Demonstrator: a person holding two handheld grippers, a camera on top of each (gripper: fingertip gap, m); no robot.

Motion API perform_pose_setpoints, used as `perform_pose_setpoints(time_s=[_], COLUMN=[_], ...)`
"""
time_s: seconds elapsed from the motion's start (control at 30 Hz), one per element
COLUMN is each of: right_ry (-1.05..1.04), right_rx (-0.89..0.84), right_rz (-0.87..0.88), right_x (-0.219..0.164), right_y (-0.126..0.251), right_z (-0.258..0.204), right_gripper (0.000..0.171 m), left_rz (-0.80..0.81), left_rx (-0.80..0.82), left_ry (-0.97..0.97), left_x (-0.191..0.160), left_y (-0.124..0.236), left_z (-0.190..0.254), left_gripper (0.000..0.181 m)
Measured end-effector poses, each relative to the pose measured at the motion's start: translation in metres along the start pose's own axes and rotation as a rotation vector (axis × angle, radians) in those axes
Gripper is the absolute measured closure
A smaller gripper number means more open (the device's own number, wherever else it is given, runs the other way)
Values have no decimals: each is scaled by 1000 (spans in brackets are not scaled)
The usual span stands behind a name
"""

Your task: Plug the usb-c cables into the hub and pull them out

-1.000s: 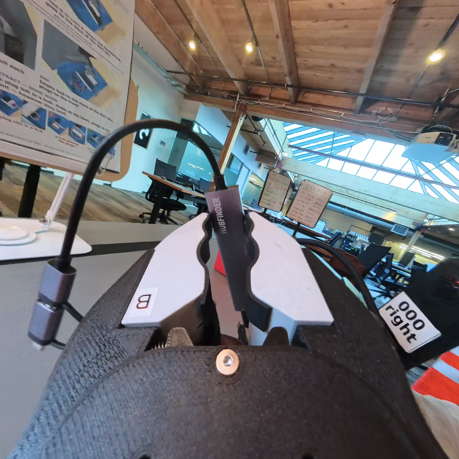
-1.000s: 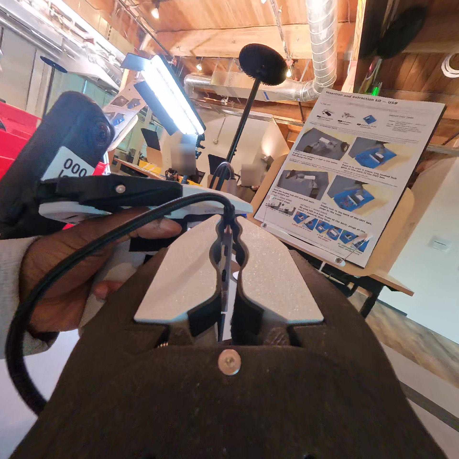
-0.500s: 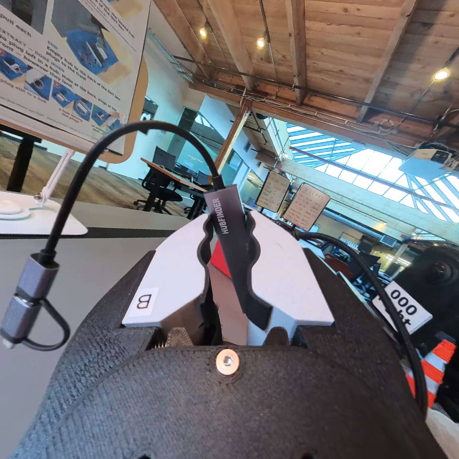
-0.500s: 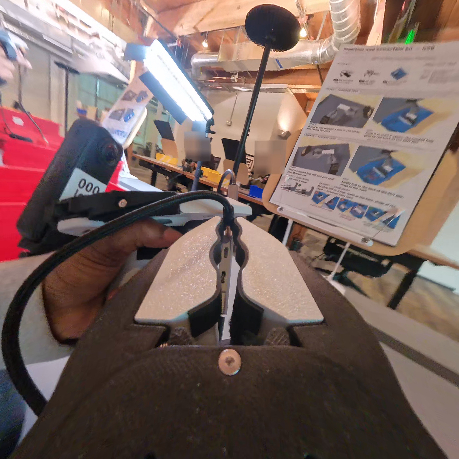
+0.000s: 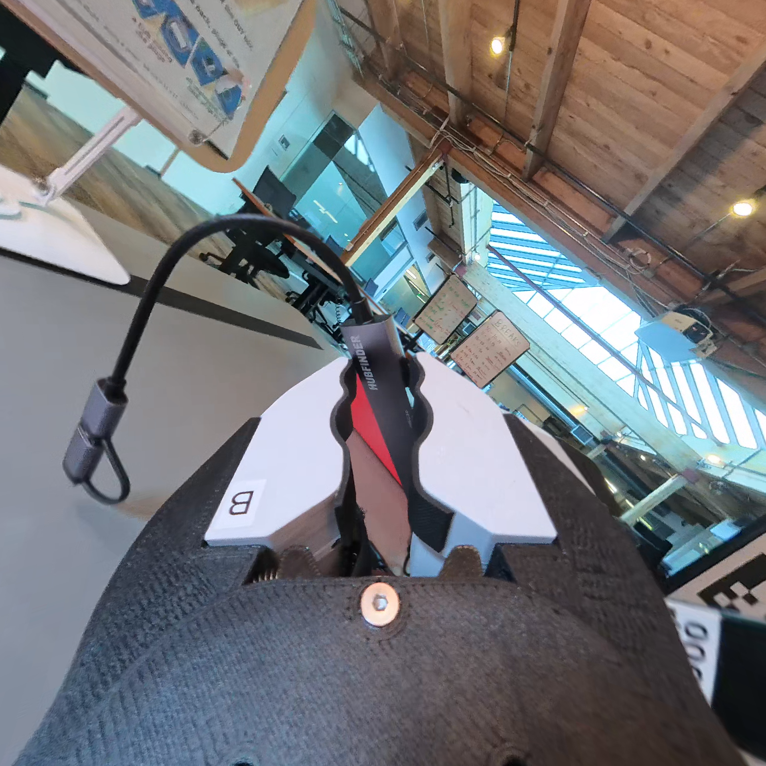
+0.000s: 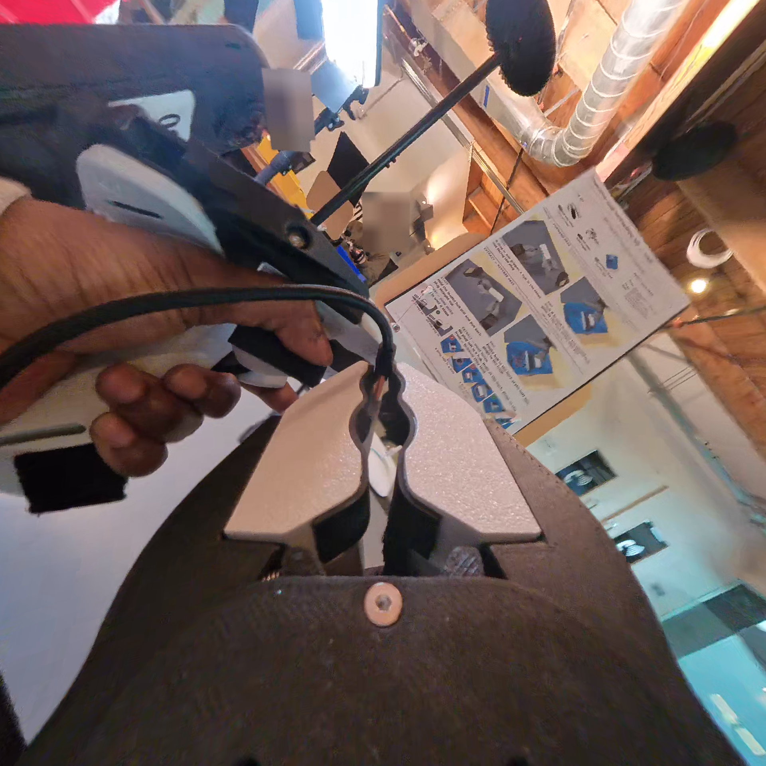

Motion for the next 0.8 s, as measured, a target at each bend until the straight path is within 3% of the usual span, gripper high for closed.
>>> perform_pose_setpoints(time_s=[0.03, 0.07, 0.13, 0.2, 0.33, 0.4, 0.47, 0.5, 0.6, 0.8], right_ry=[53, 146, 46, -144, -580, -707, -526, -440, -238, -93], right_rx=[2, -42, -62, 22, 247, 258, 153, 123, 123, 3], right_rz=[7, 267, 268, 168, 232, 303, 302, 293, 217, 182], right_x=[3, 42, 61, 21, -16, -23, -12, -5, 8, 22], right_y=[2, 21, 23, 8, 3, 6, 12, 13, 7, 4], right_z=[-4, -6, -5, 1, 18, 19, 23, 21, 3, -4], right_gripper=[167, 171, 171, 171, 171, 171, 166, 144, 132, 141], left_rz=[-3, 3, 20, 96, 188, 241, 250, 232, 204, 200], left_rx=[49, 265, 214, 243, 136, 71, 9, -21, -94, -173], left_ry=[32, 76, 139, -58, -170, -253, -256, -239, -184, 2], left_x=[1, 2, 11, 26, 31, 33, 31, 28, 24, 29], left_y=[-1, -3, 3, 9, 13, 16, 18, 18, 17, 19], left_z=[-10, -46, -65, -54, -23, -7, 3, 6, 13, 10], left_gripper=[156, 158, 158, 158, 158, 158, 157, 157, 158, 158])
Point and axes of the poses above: each gripper's, where its closed fingertips meet, y back along the fingers, x out of its top, z = x × y across the jaws, the point moved 4 cm from there along y, back along the fingers, and after that the axes turned 14 degrees about x, right-handed, at the moved point
